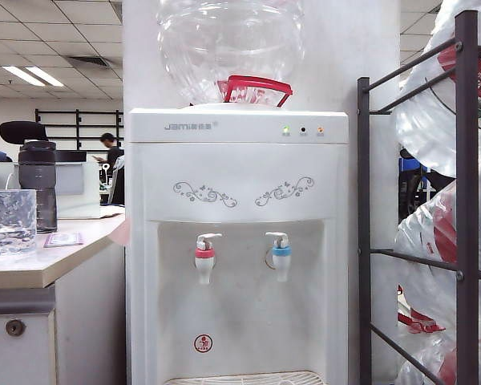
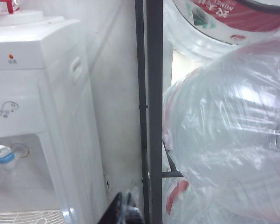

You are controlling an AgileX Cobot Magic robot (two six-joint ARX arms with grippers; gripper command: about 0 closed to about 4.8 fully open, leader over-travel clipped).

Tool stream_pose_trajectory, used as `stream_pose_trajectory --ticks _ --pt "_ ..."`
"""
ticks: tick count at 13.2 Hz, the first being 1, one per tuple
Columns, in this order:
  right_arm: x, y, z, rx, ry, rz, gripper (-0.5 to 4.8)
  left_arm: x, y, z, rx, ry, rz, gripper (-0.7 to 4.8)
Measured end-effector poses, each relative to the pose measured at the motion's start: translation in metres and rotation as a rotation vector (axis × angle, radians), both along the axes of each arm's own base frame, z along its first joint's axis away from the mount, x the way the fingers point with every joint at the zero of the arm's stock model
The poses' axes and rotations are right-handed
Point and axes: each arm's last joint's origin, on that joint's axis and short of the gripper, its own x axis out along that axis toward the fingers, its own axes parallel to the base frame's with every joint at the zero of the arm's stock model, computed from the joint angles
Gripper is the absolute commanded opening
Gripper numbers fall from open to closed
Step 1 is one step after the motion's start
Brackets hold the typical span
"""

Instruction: Pick up the plastic mug from the left desk, go to the cold water outlet of the water dispenser, press the vertical switch to get some water, then put the mug back on the desk.

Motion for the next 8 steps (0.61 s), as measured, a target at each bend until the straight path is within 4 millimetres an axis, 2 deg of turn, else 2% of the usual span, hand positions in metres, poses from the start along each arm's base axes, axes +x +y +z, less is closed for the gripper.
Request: stream_pose_trajectory --ticks 4,5,8 --pt "0.000 0.000 0.000 0.000 0.000 0.000 -0.05 0.000 0.000 0.000 -0.013 -0.001 0.000 -0.06" --pt "-0.004 0.000 0.018 0.013 -0.036 0.001 -0.05 -0.002 0.001 0.011 -0.037 -0.042 0.045 -0.06" --pt "-0.014 0.000 0.049 0.033 -0.096 0.002 -0.05 -0.010 0.004 0.040 -0.079 -0.126 0.137 -0.06"
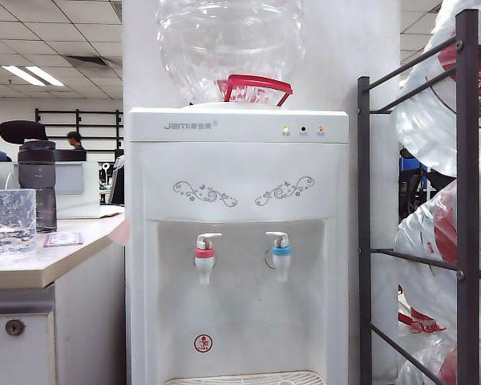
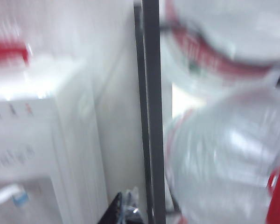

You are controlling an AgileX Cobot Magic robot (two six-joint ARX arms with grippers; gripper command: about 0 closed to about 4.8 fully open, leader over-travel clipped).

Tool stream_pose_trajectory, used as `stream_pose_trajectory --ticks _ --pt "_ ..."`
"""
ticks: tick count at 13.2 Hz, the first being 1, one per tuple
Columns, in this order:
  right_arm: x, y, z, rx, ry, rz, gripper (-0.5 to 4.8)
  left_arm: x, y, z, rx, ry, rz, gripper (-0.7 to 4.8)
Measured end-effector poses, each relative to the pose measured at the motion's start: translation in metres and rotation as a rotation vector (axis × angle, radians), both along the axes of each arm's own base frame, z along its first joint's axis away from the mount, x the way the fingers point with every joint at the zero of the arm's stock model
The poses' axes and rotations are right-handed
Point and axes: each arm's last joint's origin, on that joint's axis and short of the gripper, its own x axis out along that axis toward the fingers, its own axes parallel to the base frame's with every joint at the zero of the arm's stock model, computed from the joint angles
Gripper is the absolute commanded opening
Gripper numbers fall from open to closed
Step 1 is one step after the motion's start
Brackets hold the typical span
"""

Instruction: Pick up the plastic mug from the left desk, go to the cold water outlet of the water dispenser, press the vertical switch to get some water, then put the mug back on the desk.

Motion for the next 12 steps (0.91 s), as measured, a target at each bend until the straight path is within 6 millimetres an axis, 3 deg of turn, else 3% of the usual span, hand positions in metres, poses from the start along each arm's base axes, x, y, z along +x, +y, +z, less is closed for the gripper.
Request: stream_pose_trajectory --ticks 3,5,7,9,11,12 --pt "-0.016 0.000 0.052 0.003 -0.009 0.000 -0.05 0.006 0.001 0.029 -0.009 0.050 0.022 -0.06" --pt "0.006 0.005 0.104 -0.018 0.047 0.156 -0.05 0.041 0.004 0.031 -0.016 0.132 0.048 -0.06" --pt "0.027 0.009 0.123 -0.028 0.095 0.290 -0.05 0.062 0.006 0.025 -0.045 0.160 0.070 -0.06" --pt "0.051 0.015 0.149 -0.083 0.081 0.436 -0.05 0.091 0.008 0.005 -0.111 0.237 0.100 -0.06" --pt "0.060 0.025 0.151 -0.113 0.067 0.509 -0.05 0.106 0.009 -0.005 -0.113 0.239 0.101 -0.06" --pt "0.065 0.033 0.150 -0.119 0.072 0.561 -0.05 0.120 0.010 -0.015 -0.113 0.232 0.099 0.60"
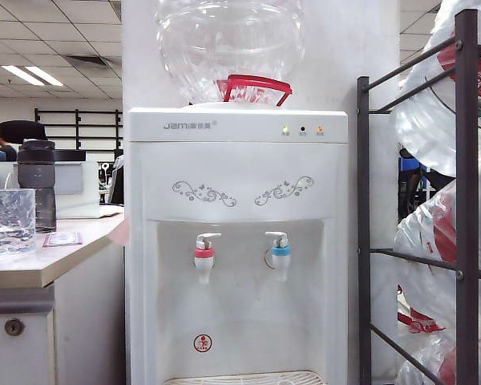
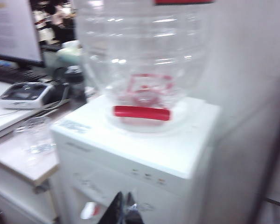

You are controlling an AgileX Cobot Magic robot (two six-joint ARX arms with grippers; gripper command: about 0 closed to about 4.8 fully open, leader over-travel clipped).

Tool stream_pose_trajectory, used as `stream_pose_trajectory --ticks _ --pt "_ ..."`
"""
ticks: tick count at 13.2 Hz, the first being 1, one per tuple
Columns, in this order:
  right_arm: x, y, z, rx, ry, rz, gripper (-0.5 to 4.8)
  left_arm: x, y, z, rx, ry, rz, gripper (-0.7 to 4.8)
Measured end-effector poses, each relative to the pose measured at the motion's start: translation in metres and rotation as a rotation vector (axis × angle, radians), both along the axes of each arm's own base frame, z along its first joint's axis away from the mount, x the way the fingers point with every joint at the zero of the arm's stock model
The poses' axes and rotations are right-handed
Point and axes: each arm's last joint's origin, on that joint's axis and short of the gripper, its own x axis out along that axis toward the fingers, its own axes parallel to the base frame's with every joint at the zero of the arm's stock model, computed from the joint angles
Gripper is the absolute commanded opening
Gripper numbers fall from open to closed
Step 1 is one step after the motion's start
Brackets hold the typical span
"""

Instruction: Pick up the plastic mug from the left desk, go to the cold water outlet of the water dispenser, press the vertical switch to get some water, then put the mug back on the desk.

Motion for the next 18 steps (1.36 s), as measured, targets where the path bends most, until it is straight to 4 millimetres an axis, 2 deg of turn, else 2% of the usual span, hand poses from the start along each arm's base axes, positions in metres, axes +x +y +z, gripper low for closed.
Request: stream_pose_trajectory --ticks 1,2,3,5,6,7,10,11,13,15,16,18 --pt "0.003 0.013 -0.003 -0.006 0.023 0.058 -0.05 0.018 0.001 -0.020 -0.002 0.028 -0.002 1.50" --pt "0.004 0.016 -0.004 -0.008 0.027 0.061 -0.05 0.024 0.001 -0.026 -0.005 0.036 -0.002 2.47" --pt "0.003 0.019 -0.004 -0.015 0.022 0.063 -0.05 0.035 0.002 -0.033 -0.006 0.054 -0.002 2.71" --pt "0.003 0.022 -0.004 -0.019 0.022 0.073 -0.05 0.054 0.003 -0.044 -0.023 0.077 0.000 2.70" --pt "0.003 0.022 -0.004 -0.020 0.021 0.072 -0.05 0.077 0.005 -0.053 -0.032 0.106 0.018 2.69" --pt "0.004 0.022 -0.005 -0.020 0.021 0.072 -0.05 0.089 0.006 -0.058 -0.036 0.112 0.037 2.68" --pt "0.004 0.022 -0.005 -0.020 0.022 0.063 -0.05 0.104 0.010 -0.074 -0.049 0.137 0.138 2.41" --pt "0.004 0.021 -0.005 -0.021 0.022 0.058 -0.05 0.122 0.011 -0.077 -0.048 0.113 0.142 2.41" --pt "0.004 0.022 -0.005 -0.021 0.023 0.059 -0.05 0.138 0.012 -0.074 -0.048 0.086 0.142 2.41" --pt "0.005 0.022 -0.005 -0.022 0.028 0.058 -0.05 0.148 0.013 -0.080 -0.046 0.095 0.141 2.41" --pt "0.006 0.022 -0.006 -0.023 0.030 0.046 -0.05 0.148 0.015 -0.088 -0.045 0.118 0.148 2.41" --pt "0.009 0.023 -0.008 -0.027 0.042 0.045 -0.05 0.148 0.019 -0.087 -0.044 0.117 0.169 2.41"
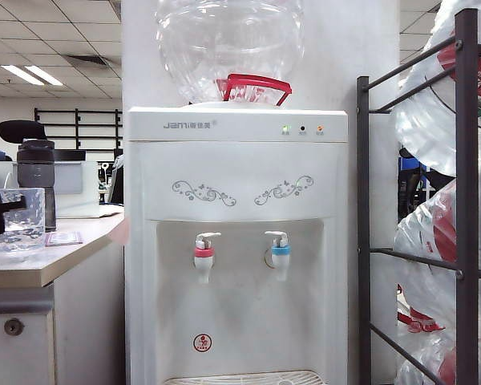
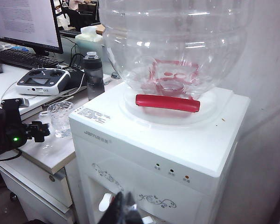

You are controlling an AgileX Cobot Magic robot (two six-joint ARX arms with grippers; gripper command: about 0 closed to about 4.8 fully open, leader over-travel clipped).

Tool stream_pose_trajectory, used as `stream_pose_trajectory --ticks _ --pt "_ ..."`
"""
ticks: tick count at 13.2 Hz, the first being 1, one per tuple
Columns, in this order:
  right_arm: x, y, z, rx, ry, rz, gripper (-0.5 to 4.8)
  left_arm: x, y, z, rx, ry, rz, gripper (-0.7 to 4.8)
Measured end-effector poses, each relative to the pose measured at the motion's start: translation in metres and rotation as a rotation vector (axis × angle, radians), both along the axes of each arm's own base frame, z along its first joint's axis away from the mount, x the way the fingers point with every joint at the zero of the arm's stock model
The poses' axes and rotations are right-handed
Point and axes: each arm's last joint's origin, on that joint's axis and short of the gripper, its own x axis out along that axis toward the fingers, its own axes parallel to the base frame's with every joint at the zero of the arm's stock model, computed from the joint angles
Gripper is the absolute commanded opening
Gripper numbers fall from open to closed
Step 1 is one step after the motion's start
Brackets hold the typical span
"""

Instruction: Pick up the plastic mug from the left desk, go to the cold water outlet of the water dispenser, press the vertical switch to get some water, then put the mug back on the desk.

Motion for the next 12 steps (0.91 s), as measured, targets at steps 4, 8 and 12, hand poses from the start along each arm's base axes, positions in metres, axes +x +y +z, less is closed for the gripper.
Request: stream_pose_trajectory --ticks 4,8,12 --pt "0.000 0.000 0.000 0.000 -0.001 0.000 -0.05 0.001 0.004 0.002 0.003 -0.008 0.020 2.41" --pt "0.000 0.001 0.000 0.000 0.000 0.004 -0.05 0.024 0.006 0.008 0.025 -0.028 0.001 2.41" --pt "-0.001 0.001 0.000 -0.001 0.003 0.004 -0.05 0.032 0.007 0.000 0.029 -0.003 -0.004 -0.06"
